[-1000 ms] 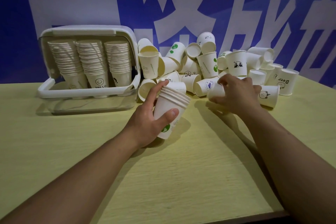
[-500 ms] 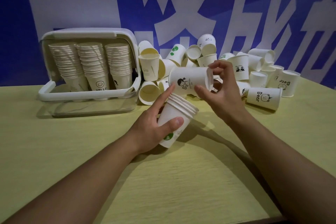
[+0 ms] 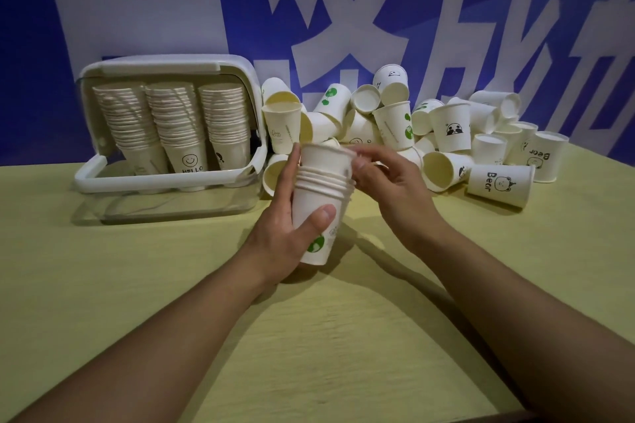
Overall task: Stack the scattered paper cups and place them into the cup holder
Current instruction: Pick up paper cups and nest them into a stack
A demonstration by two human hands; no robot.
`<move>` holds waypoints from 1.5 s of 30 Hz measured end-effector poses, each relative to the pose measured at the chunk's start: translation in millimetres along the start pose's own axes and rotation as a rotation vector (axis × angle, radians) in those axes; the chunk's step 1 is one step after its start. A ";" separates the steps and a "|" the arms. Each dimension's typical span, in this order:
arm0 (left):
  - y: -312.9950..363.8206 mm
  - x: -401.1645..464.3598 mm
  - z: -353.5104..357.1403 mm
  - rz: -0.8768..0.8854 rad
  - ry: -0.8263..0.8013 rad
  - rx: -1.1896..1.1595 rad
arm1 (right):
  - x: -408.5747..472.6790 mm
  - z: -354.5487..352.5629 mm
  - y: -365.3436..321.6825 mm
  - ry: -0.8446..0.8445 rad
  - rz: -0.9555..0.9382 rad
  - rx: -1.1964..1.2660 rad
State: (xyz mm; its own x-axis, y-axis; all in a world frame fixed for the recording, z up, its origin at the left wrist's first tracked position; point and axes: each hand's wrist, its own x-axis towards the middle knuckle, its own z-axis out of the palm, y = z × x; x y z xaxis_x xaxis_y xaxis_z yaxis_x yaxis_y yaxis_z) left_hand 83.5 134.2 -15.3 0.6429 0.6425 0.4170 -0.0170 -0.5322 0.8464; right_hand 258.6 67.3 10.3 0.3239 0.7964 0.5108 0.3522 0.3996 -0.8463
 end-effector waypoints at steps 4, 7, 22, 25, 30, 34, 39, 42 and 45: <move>1.8 1.0 -1.0 0.005 0.058 0.053 | -1.4 -1.8 1.1 -0.010 -0.033 -0.136; 4.2 -0.3 -2.5 -0.016 0.074 0.090 | 5.8 -23.2 1.9 0.051 -0.080 -0.421; 8.9 -4.3 5.5 -0.027 0.017 0.107 | 16.7 -156.4 40.1 0.393 0.583 -1.280; 9.2 -4.6 5.9 -0.025 0.006 0.110 | 17.5 -156.3 45.3 0.380 0.623 -1.357; 9.7 -5.7 7.0 -0.025 -0.014 0.093 | 18.7 -154.1 44.0 0.363 0.648 -1.418; 10.4 -6.0 6.9 -0.018 -0.020 0.091 | 20.6 -150.2 37.7 0.373 0.618 -1.370; 10.3 -5.8 6.6 -0.019 -0.024 0.092 | 21.8 -140.1 33.3 0.304 0.617 -1.318; 11.1 -6.6 6.4 -0.020 -0.024 0.099 | 19.6 -139.4 30.1 0.242 0.662 -1.296; 10.9 -6.0 6.3 -0.021 -0.026 0.102 | 19.7 -136.4 20.4 0.184 0.696 -1.267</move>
State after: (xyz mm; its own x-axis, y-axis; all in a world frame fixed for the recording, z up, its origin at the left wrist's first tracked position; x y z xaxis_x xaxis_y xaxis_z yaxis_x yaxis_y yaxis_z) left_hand 84.3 121.1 -10.6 0.6621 0.6405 0.3891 0.0741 -0.5727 0.8164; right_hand 391.9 29.2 23.8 0.8200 0.5507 0.1560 0.5714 -0.7722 -0.2777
